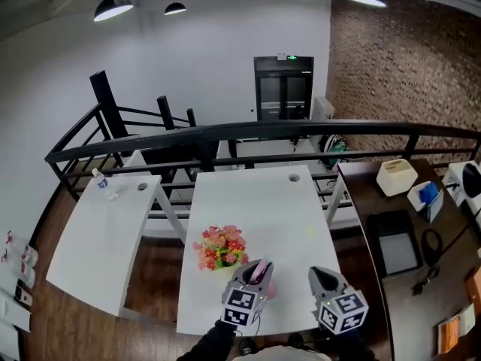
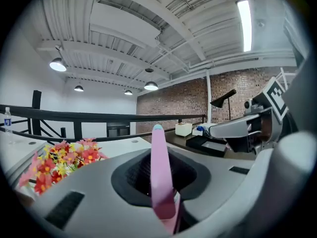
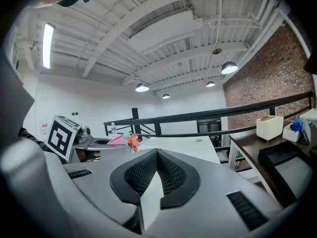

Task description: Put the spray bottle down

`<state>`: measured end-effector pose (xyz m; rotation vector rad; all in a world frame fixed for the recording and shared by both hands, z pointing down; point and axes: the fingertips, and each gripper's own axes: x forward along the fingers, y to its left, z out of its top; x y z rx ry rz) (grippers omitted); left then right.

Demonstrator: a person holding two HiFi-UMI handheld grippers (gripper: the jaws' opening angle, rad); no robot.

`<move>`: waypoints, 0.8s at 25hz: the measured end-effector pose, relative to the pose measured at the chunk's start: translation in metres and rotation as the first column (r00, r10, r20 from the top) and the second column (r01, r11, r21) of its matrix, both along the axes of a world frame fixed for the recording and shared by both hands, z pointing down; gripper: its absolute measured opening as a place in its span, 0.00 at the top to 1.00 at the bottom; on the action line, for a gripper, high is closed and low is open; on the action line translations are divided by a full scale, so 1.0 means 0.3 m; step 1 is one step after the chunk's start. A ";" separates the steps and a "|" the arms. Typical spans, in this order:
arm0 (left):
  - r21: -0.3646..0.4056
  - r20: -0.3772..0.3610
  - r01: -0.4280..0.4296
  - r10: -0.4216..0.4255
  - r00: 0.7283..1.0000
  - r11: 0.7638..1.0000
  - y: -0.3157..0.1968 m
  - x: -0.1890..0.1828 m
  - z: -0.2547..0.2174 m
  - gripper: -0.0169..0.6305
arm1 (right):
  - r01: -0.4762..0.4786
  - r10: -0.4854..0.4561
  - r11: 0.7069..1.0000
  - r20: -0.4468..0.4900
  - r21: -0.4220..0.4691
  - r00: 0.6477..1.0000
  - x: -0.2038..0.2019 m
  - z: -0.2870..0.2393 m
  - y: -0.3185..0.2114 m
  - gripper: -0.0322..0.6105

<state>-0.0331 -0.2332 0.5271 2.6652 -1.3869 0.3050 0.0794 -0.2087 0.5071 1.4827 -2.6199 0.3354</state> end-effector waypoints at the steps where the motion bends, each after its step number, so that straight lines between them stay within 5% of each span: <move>1: 0.005 0.008 -0.001 0.001 1.000 1.000 -0.014 0.013 0.009 0.85 | -0.002 0.002 1.000 0.001 0.000 1.000 0.005 0.001 0.000 0.97; 12: 0.018 0.111 -0.034 0.031 0.993 0.999 -0.087 0.121 0.097 0.85 | -0.041 0.041 0.999 0.002 -0.015 0.999 0.067 0.016 0.013 0.97; 20: 0.071 0.103 -0.035 0.027 0.994 0.997 -0.079 0.128 0.093 0.84 | -0.046 0.047 0.999 0.003 -0.018 0.999 0.078 0.020 0.008 0.97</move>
